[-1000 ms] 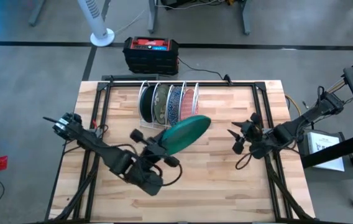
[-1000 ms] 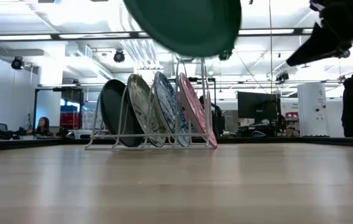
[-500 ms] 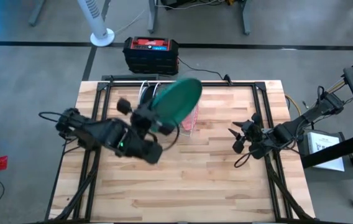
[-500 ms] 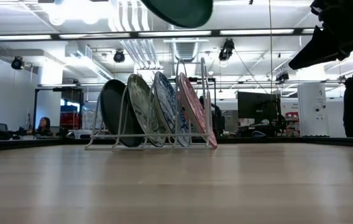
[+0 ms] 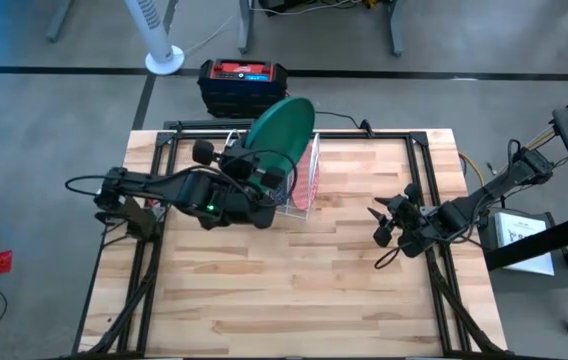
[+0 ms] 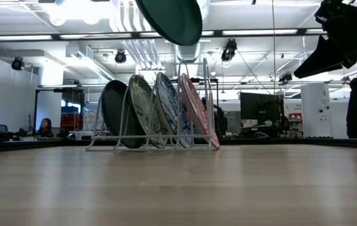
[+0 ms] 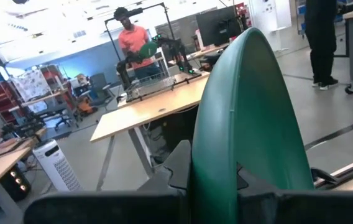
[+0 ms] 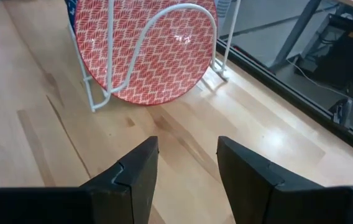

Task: Sort dishes
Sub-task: Put the green plate into the white dish rack

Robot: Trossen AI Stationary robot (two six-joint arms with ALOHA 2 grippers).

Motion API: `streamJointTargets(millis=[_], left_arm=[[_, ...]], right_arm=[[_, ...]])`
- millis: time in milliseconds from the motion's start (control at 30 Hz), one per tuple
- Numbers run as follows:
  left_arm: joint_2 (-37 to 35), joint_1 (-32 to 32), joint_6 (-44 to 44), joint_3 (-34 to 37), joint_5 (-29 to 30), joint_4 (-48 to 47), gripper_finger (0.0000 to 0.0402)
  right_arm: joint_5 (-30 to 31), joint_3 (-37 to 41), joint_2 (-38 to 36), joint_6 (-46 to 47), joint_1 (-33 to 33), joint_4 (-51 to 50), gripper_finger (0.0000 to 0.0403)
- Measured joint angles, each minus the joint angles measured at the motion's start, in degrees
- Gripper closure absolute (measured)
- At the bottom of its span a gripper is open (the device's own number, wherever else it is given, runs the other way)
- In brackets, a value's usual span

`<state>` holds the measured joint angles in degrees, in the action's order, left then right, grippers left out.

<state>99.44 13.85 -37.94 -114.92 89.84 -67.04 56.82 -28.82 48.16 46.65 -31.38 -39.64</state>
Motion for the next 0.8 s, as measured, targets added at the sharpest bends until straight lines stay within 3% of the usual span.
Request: streamJointTargets(millis=[467,800], left_arm=[[0.1,0.0,-3.6,6.7,-0.1,5.9,0.0391],[2.6,-0.5,-3.4,7.1,0.3,8.1,0.0391]], right_arm=[[0.0,0.4,0.0,0.3,0.0,0.0,0.0240],[0.0,0.4,0.0,0.3,0.0,0.0,0.0244]])
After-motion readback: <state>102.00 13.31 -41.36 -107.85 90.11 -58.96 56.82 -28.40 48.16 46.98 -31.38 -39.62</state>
